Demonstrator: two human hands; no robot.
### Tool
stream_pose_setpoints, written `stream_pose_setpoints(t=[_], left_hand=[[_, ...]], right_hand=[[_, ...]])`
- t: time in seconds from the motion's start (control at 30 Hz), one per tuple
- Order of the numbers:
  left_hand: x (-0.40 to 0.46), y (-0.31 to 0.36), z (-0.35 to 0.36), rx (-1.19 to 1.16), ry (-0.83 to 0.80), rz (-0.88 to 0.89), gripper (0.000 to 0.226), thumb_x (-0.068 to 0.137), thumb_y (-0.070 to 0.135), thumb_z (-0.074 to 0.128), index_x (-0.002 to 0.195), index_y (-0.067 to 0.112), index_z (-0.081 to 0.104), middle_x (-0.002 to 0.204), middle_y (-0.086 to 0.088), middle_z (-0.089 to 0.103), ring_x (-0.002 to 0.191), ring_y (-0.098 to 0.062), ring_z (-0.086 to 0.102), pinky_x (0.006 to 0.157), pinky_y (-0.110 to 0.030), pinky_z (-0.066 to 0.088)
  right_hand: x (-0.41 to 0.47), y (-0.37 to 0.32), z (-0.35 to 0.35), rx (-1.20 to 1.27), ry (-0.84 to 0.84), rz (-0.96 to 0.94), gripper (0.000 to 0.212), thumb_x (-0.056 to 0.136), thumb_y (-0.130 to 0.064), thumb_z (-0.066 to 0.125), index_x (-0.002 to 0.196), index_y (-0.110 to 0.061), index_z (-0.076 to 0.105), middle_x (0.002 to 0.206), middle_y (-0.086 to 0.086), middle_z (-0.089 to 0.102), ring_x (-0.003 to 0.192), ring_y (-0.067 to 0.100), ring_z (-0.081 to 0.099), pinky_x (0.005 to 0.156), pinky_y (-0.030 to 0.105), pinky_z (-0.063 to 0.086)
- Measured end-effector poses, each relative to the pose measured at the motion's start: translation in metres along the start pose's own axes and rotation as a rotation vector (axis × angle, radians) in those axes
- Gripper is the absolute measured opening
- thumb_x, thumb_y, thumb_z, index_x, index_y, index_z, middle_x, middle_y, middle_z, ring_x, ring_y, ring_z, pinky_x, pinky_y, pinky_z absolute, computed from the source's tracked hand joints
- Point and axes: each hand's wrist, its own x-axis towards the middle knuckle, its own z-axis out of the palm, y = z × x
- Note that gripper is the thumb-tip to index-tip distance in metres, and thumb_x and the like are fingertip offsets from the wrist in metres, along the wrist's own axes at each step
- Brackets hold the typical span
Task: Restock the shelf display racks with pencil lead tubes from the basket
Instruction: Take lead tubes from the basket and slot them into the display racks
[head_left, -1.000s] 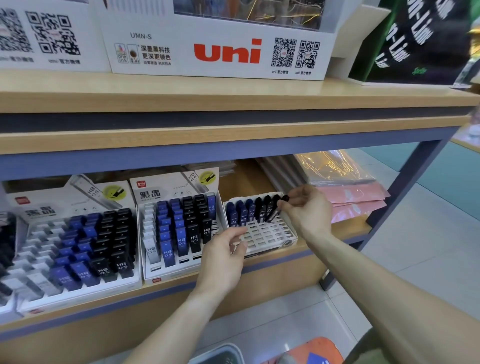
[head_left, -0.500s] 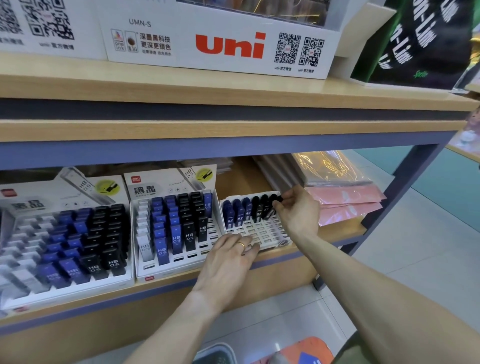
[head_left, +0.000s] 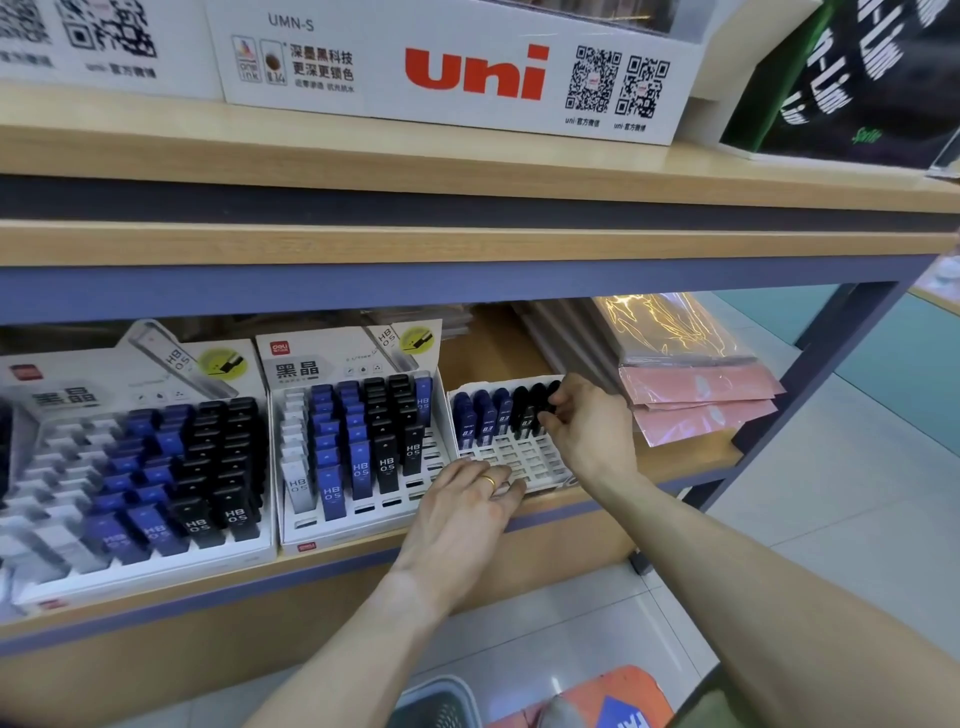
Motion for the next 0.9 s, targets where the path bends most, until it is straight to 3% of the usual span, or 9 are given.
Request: stream_pose_setpoints(t=[0.17,0.27,0.33,0.43,0.57,0.73,0.9], left_hand=[[0.002,-0.004,0.007,-0.002,0.021,0.005,0.064,0.058,0.011,0.092,0.118,0.022,0.075,0.118,-0.001,0.073,0.107,-0.024,0.069,0.097,-0.035,0.054],[-0.002,-0.005,0.004,-0.065,-0.006,0.008,0.066,0.089,0.0,0.061,0.15,0.022,0.049,0.156,-0.004,0.046,0.144,-0.029,0.04,0.122,-0.038,0.026],[-0.006,-0.008,0.0,-0.073,-0.014,0.004,0.072,0.094,-0.005,0.045,0.158,0.026,0.032,0.166,-0.001,0.026,0.153,-0.026,0.02,0.126,-0.035,0.01],[-0.02,-0.013,-0.007,-0.101,0.059,0.029,0.078,0.089,-0.008,0.05,0.156,0.028,0.035,0.162,-0.002,0.035,0.149,-0.025,0.029,0.124,-0.038,0.021],[-0.057,-0.022,-0.018,-0.105,0.063,0.032,0.065,0.088,0.001,0.064,0.147,0.025,0.049,0.146,-0.003,0.054,0.133,-0.025,0.049,0.109,-0.04,0.043],[-0.129,-0.027,-0.018,-0.102,-0.087,0.011,0.04,0.102,0.025,0.052,0.141,0.022,0.054,0.134,0.0,0.058,0.112,-0.027,0.059,0.092,-0.044,0.051],[-0.213,-0.024,0.011,-0.174,-0.324,-0.103,0.039,0.105,0.027,0.049,0.143,0.022,0.053,0.138,-0.002,0.056,0.117,-0.024,0.058,0.098,-0.04,0.048]], right_hand=[[-0.001,0.002,-0.001,-0.017,-0.029,0.009,0.018,0.084,-0.017,0.074,0.097,-0.02,0.063,0.085,-0.003,0.073,0.081,0.024,0.069,0.074,0.032,0.054],[-0.002,0.003,-0.005,-0.005,-0.032,0.002,0.026,0.083,-0.019,0.076,0.105,-0.022,0.061,0.095,-0.005,0.073,0.086,0.022,0.069,0.076,0.035,0.056],[-0.007,0.001,-0.01,0.013,-0.032,-0.015,0.031,0.083,-0.018,0.076,0.108,-0.022,0.057,0.098,-0.005,0.072,0.086,0.02,0.069,0.076,0.037,0.057],[-0.021,-0.007,-0.018,0.009,-0.052,-0.051,0.031,0.082,-0.018,0.075,0.103,-0.024,0.053,0.092,-0.009,0.07,0.081,0.017,0.069,0.072,0.036,0.057],[-0.061,-0.029,-0.023,0.04,-0.195,-0.121,0.026,0.082,-0.023,0.076,0.097,-0.028,0.055,0.081,-0.013,0.068,0.073,0.009,0.067,0.07,0.036,0.056],[-0.137,-0.046,-0.019,0.106,-0.611,-0.234,0.025,0.083,-0.029,0.079,0.1,-0.03,0.061,0.088,-0.011,0.071,0.08,0.003,0.067,0.078,0.033,0.058],[-0.216,-0.039,-0.001,-0.041,-1.014,-0.336,0.031,0.091,-0.032,0.073,0.12,-0.023,0.066,0.112,-0.005,0.072,0.097,0.009,0.068,0.09,0.032,0.057]])
